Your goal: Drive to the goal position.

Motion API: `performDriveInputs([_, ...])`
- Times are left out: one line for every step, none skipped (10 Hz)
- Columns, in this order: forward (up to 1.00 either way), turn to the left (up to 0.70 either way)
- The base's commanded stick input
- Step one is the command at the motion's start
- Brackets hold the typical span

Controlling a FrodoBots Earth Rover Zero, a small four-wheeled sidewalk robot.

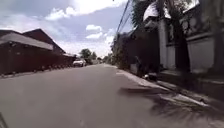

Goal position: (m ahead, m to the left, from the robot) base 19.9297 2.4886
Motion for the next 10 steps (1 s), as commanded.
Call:
performDriveInputs([1.00, 0.00])
performDriveInputs([1.00, 0.00])
performDriveInputs([1.00, 0.00])
performDriveInputs([1.00, 0.00])
performDriveInputs([1.00, 0.00])
performDriveInputs([1.00, 0.00])
performDriveInputs([1.00, 0.00])
performDriveInputs([1.00, 0.00])
performDriveInputs([1.00, 0.00])
performDriveInputs([1.00, 0.00])
